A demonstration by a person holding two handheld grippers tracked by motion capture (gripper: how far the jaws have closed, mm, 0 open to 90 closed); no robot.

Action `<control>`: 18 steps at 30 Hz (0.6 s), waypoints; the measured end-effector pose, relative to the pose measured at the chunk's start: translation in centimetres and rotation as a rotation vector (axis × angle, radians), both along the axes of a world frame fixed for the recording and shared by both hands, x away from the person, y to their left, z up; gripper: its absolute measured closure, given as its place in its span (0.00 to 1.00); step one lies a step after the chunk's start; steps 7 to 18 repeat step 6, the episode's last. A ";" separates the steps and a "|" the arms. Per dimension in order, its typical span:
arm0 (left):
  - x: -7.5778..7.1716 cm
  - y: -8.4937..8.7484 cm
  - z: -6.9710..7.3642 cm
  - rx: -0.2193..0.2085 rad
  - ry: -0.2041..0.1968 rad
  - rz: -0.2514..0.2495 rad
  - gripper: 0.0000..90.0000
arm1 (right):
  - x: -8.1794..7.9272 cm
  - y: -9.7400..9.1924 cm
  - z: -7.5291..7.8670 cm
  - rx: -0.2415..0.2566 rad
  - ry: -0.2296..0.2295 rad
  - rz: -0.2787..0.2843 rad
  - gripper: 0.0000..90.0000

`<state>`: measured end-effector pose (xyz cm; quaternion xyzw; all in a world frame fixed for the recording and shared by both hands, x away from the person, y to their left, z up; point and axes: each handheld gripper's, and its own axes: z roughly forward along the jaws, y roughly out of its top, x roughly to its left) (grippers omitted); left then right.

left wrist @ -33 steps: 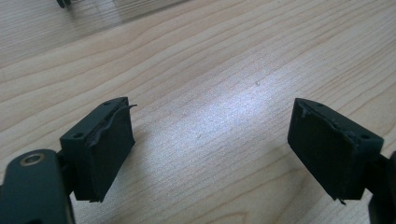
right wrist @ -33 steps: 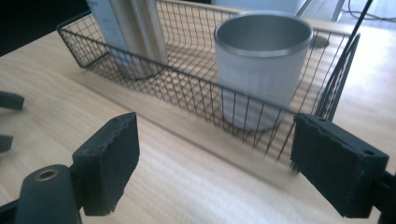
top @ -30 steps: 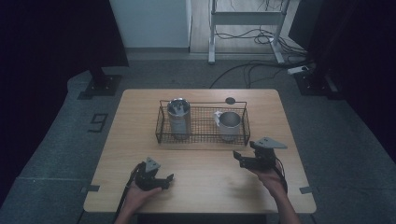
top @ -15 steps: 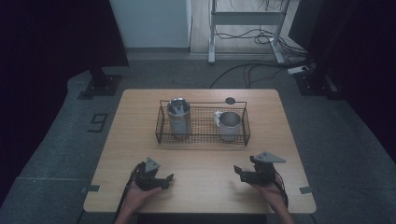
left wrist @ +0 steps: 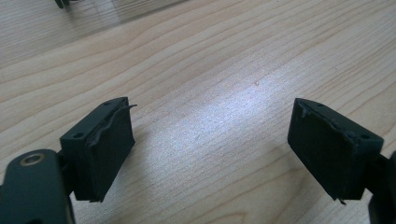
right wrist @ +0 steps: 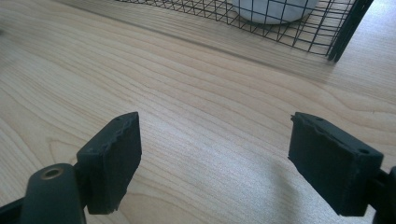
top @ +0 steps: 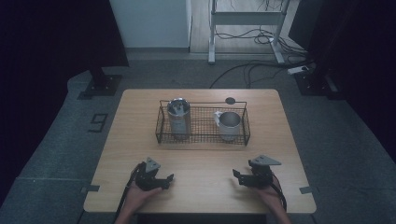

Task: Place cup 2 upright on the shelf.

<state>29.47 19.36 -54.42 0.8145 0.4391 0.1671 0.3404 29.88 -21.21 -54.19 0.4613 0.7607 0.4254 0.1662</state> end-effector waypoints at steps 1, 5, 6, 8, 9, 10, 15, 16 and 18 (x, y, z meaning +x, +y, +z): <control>0.0 0.0 0.0 0.001 0.001 0.000 0.16 | 0.0 0.0 0.0 0.001 0.000 -0.002 0.19; 0.0 0.0 0.0 0.000 0.000 0.000 0.16 | 0.0 -0.1 0.0 0.004 -0.001 -0.007 0.19; 0.0 0.0 0.0 0.000 0.000 0.000 0.16 | -0.1 -0.1 0.0 0.002 -0.004 -0.008 0.19; 0.0 0.0 0.0 0.000 0.000 0.000 0.16 | -0.1 -0.1 0.0 0.002 -0.004 -0.008 0.19; 0.0 0.0 0.0 0.000 0.000 0.000 0.16 | -0.1 -0.1 0.0 0.002 -0.004 -0.008 0.19; 0.0 0.0 0.0 0.000 0.000 0.000 0.16 | -0.1 -0.1 0.0 0.002 -0.004 -0.008 0.19; 0.0 0.0 0.0 0.000 0.000 0.000 0.16 | -0.1 -0.1 0.0 0.002 -0.004 -0.008 0.19; 0.0 0.0 0.0 0.000 0.000 0.000 0.16 | -0.1 -0.1 0.0 0.002 -0.004 -0.008 0.19; 0.0 0.0 0.0 0.000 0.000 0.000 0.16 | -0.1 -0.1 0.0 0.002 -0.004 -0.008 0.19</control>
